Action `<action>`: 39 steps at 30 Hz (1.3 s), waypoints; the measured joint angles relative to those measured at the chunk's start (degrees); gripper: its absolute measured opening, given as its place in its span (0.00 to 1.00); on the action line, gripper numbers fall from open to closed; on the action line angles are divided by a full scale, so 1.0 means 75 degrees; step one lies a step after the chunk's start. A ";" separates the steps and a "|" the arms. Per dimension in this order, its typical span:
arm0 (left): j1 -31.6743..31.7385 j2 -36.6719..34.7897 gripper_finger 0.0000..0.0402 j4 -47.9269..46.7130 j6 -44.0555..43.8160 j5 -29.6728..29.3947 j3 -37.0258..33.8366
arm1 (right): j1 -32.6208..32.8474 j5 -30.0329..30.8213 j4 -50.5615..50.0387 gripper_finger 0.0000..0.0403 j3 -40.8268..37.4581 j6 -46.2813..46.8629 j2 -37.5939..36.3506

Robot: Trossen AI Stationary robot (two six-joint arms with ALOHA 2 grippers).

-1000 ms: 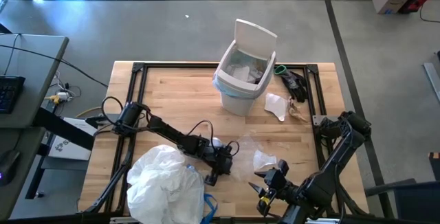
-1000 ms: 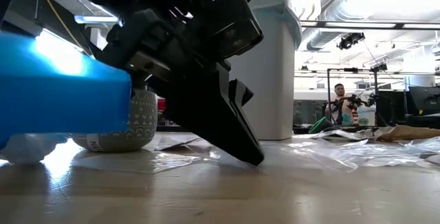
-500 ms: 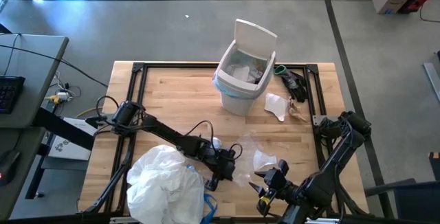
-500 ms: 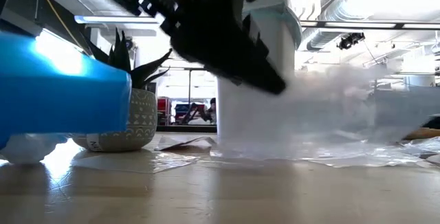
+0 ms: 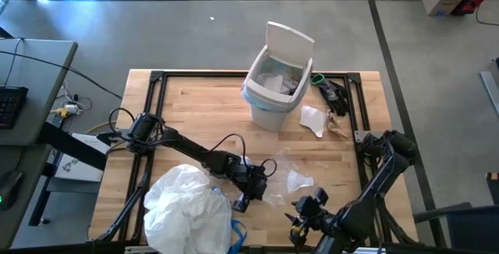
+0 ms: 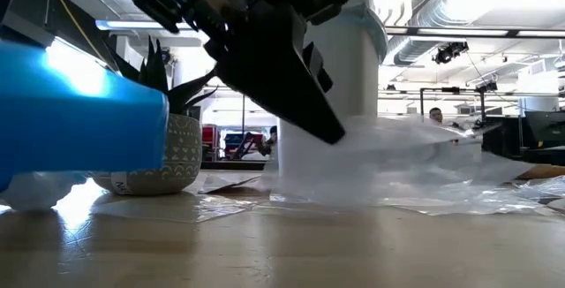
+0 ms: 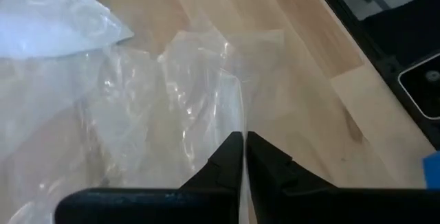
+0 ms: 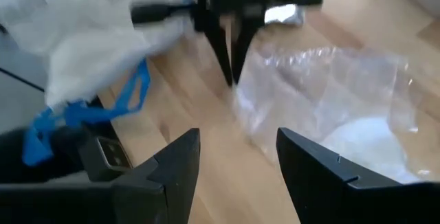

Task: Place trash/remove bag and relplace
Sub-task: Put the transparent plastic into the trash bin

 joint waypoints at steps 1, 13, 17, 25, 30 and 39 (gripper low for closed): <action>0.0000 -0.0020 0.00 0.0008 0.0000 0.0003 0.0000 | 0.0003 -0.0038 0.0033 0.45 -0.0001 0.0001 0.0112; 0.0012 -0.0542 0.00 0.0098 0.0003 0.0273 0.0000 | -0.0078 0.0052 0.0600 0.45 0.0000 -0.0286 0.1135; 0.0012 -0.0532 0.00 0.0070 -0.0076 0.0356 0.0000 | -0.0146 0.0031 0.0685 0.45 -0.0001 -0.0518 0.1305; 0.0003 -0.0534 0.00 0.0066 -0.0140 0.0402 0.0000 | -0.0314 -0.0043 0.0593 0.45 0.0000 -0.0608 0.1488; 0.0000 -0.0542 0.00 0.0110 -0.0141 0.0411 0.0000 | -0.0430 -0.0478 0.0557 0.45 0.0000 -0.0743 0.1566; -0.0003 -0.0682 0.00 0.0174 -0.0142 0.0486 0.0000 | -0.0669 -0.0772 0.0695 0.25 -0.0002 -0.0998 0.1904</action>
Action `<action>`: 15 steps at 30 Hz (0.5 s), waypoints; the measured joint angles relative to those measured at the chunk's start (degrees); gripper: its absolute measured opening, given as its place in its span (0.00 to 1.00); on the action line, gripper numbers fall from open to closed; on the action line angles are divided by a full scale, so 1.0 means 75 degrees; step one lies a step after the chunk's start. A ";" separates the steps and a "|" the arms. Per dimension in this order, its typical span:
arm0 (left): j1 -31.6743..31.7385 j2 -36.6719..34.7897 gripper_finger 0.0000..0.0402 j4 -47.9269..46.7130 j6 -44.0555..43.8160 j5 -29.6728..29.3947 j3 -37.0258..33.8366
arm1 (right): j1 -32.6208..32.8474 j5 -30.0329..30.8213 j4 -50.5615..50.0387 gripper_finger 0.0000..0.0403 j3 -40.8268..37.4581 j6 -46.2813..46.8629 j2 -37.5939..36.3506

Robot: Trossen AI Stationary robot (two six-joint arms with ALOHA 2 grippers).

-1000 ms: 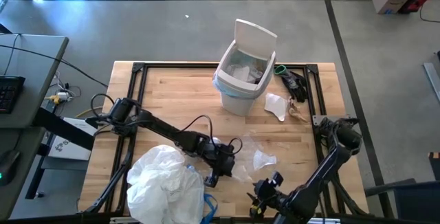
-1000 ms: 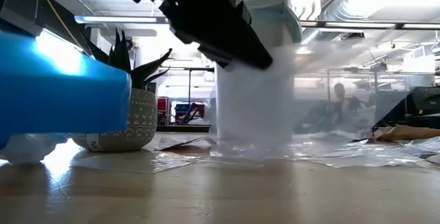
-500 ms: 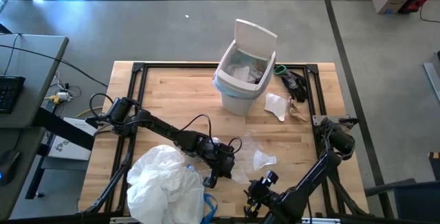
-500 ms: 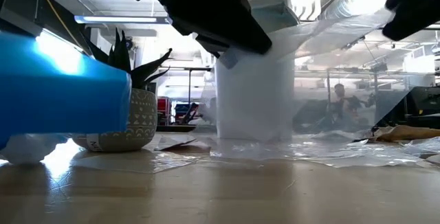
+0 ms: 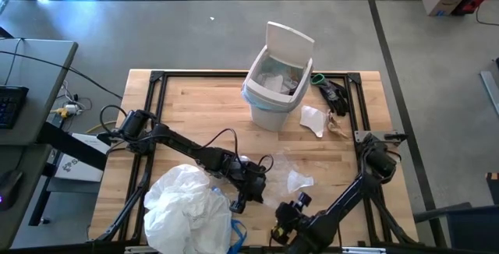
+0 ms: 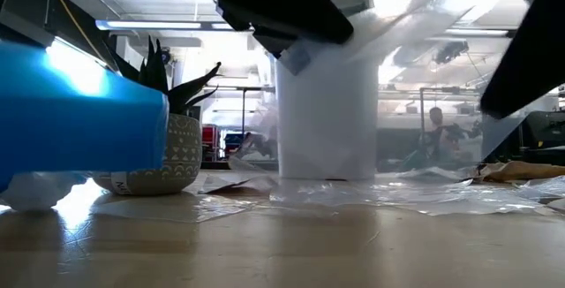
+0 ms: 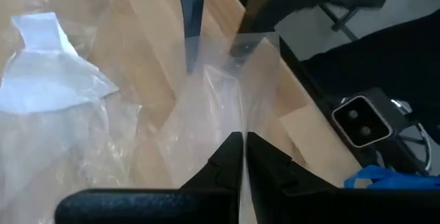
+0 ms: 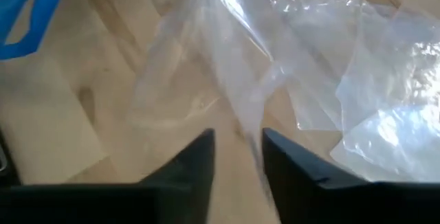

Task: Place trash/remove bag and relplace
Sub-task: Put the transparent plastic into the trash bin

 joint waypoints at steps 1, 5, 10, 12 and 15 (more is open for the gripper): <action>0.0000 -0.0006 0.00 0.0010 -0.0001 0.0006 0.0000 | -0.0032 -0.0016 0.0015 0.19 0.0002 -0.0037 0.0028; 0.0000 -0.0010 0.00 -0.0009 -0.0029 0.0021 0.0000 | -0.0070 -0.0080 0.0016 0.03 -0.0001 -0.0065 0.0058; 0.0018 -0.0011 0.00 -0.0013 -0.0056 -0.0066 0.0000 | -0.0052 -0.0267 0.0018 0.00 -0.0001 -0.0008 0.0058; 0.0051 -0.0077 0.00 -0.0050 -0.0052 -0.0072 -0.0005 | -0.0007 -0.0298 0.0025 0.00 -0.0001 0.0087 0.0058; 0.0118 -0.0211 0.00 -0.0034 -0.0048 -0.0163 -0.0006 | 0.0074 -0.0310 0.0041 0.00 -0.0001 0.0222 0.0058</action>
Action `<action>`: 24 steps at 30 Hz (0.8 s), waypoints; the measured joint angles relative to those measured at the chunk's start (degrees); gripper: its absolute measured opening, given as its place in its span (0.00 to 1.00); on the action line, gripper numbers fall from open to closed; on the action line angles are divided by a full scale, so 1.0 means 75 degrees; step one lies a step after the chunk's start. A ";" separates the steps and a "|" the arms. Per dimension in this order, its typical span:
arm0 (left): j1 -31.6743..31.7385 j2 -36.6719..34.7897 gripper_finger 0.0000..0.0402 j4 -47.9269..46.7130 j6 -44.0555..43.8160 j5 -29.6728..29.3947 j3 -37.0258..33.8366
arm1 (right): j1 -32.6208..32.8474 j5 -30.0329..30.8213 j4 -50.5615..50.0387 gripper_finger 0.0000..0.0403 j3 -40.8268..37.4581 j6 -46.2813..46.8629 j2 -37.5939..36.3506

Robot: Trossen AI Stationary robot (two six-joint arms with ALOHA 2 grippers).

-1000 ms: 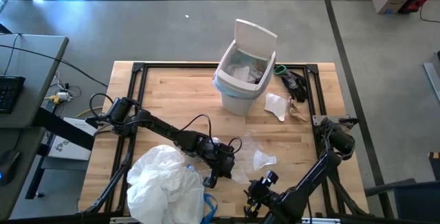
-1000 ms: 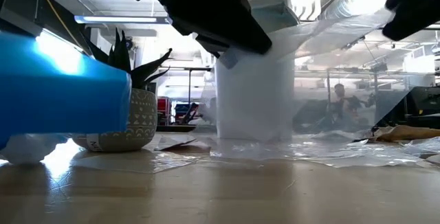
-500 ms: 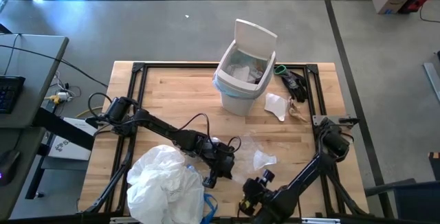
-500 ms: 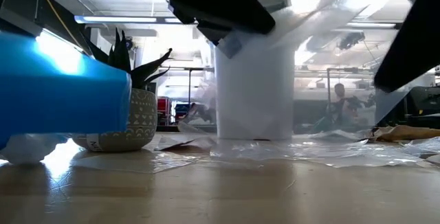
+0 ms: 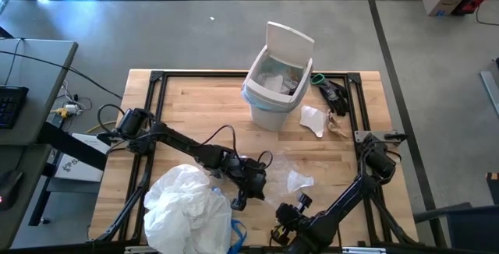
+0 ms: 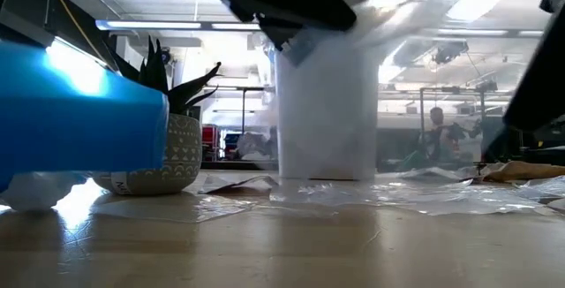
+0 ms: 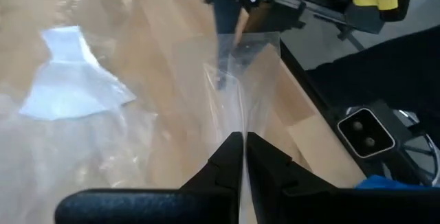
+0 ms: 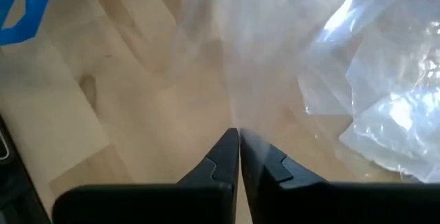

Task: Place trash/remove bag and relplace
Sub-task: Put the transparent plastic into the trash bin

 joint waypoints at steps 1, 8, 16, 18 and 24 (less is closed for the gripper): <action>0.0032 -0.0031 0.00 0.0027 0.0008 -0.0026 0.0000 | 0.0018 -0.0003 0.0001 0.00 0.0001 0.0035 0.0000; 0.0191 -0.0394 0.00 -0.0186 0.0128 -0.0067 0.0000 | 0.0153 0.0028 0.0000 0.00 0.0000 0.0265 0.0000; 0.0238 -0.0583 0.00 -0.0537 0.0131 0.0047 0.0000 | 0.0193 0.1103 -0.0343 0.02 0.0000 0.0772 -0.0003; 0.0238 -0.0577 0.00 -0.0712 0.0131 0.0039 0.0000 | 0.0194 0.1241 -0.0345 0.05 0.0001 0.0773 -0.0003; 0.0229 -0.0569 0.00 -0.0869 0.0131 0.0012 0.0000 | 0.0191 0.1386 -0.0356 0.25 0.0000 0.0773 -0.0003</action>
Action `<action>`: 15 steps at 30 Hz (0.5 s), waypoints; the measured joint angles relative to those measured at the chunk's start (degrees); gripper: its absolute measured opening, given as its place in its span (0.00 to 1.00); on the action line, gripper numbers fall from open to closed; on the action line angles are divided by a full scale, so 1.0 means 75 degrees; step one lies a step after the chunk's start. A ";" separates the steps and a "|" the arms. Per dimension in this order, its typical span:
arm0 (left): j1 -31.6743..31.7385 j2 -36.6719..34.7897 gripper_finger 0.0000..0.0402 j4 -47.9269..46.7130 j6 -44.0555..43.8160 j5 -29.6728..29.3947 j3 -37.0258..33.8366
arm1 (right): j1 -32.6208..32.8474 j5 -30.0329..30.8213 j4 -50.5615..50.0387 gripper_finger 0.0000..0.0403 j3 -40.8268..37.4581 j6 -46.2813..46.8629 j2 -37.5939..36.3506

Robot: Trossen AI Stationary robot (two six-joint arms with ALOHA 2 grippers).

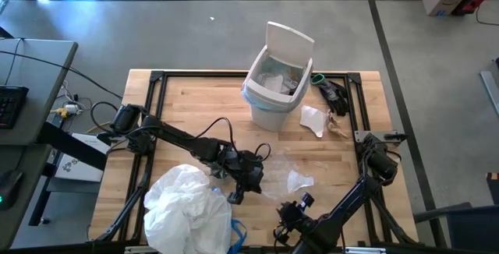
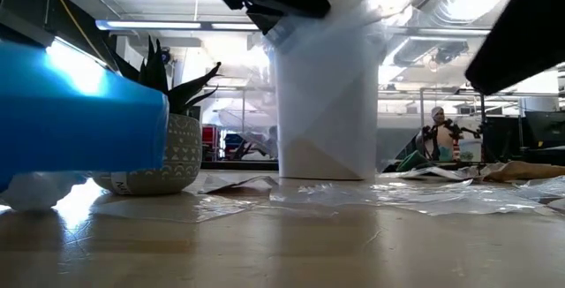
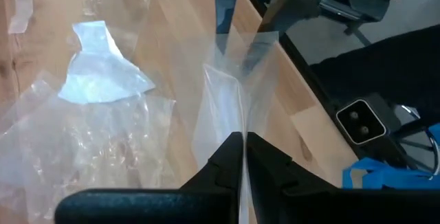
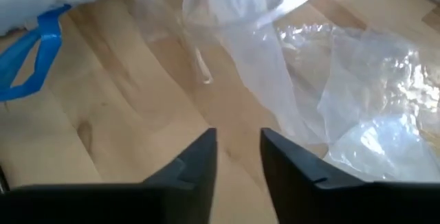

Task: Place trash/remove bag and relplace
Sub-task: Put the transparent plastic into the trash bin

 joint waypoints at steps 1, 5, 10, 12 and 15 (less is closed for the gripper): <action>0.0000 0.0000 0.00 0.0008 0.0000 0.0000 0.0000 | 0.0000 0.0070 0.0006 0.29 0.0000 0.0000 0.0000; 0.0000 0.0000 0.00 0.0014 0.0000 -0.0002 0.0000 | -0.0004 0.0483 0.0030 0.42 0.0001 -0.0003 0.0000; -0.0012 0.0000 0.00 0.0019 -0.0012 0.0032 0.0000 | -0.0131 0.0940 0.0075 0.51 0.0000 -0.0166 0.0000; -0.0028 0.0000 0.00 0.0033 -0.0017 0.0035 0.0000 | -0.0250 0.0963 0.0208 0.51 0.0000 -0.0361 -0.0003; -0.0072 0.0000 0.00 0.0204 -0.0021 0.0065 -0.0003 | -0.0488 0.0878 0.0730 0.51 0.0000 -0.1086 -0.0003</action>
